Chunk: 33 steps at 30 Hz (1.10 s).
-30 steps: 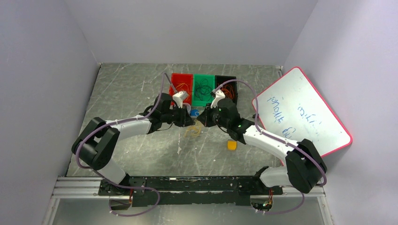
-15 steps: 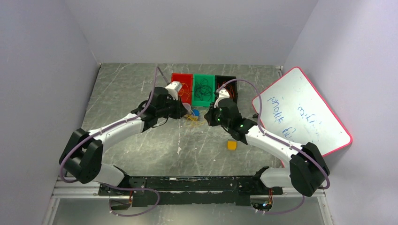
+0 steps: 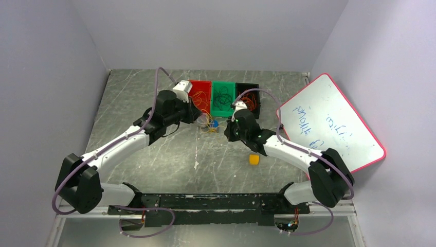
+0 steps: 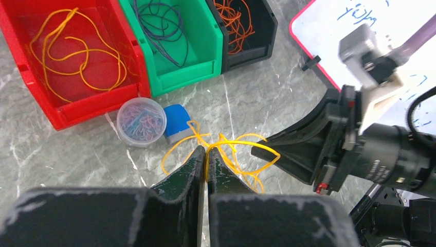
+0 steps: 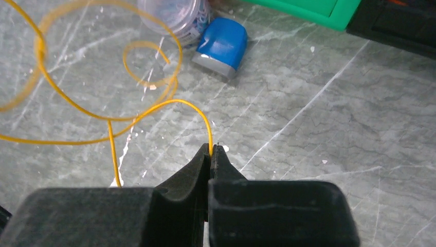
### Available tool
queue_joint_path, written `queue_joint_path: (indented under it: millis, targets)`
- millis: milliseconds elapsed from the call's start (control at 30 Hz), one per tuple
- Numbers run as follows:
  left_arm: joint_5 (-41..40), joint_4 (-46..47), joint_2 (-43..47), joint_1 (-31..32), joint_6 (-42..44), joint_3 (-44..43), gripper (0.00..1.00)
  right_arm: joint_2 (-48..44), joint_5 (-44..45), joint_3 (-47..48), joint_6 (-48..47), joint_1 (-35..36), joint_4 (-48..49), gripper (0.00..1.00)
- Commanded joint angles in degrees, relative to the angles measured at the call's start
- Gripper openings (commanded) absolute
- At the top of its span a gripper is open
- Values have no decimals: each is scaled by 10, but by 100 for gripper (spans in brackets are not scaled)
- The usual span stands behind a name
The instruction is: Untangle the cables
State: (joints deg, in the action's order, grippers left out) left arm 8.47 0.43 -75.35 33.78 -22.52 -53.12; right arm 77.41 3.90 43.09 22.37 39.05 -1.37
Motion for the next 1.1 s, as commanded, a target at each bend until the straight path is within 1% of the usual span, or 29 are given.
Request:
queue_joint_path:
  millis: [0,233,467,700,867,900,1067]
  targets:
    - [-1,-1,26,-14,-5,-27,7,21,-12,4,-13,-2,3,1]
    - [7,-15,43,-23,1,-64,7,38,-25,-14,-4,-2,33,14]
    - [17,-27,66,-30,-5,-92,7,72,-31,-22,-1,-2,54,22]
    - [10,-56,79,-41,2,-134,7,93,-28,-37,5,-2,67,24]
    - [-9,-94,80,-64,9,-196,7,93,-20,-53,6,-2,69,27]
    - [-10,-101,79,-68,29,-211,7,92,-21,-56,6,-2,70,27]
    - [-23,-143,66,-85,68,-284,7,91,-22,-68,13,-2,77,27]
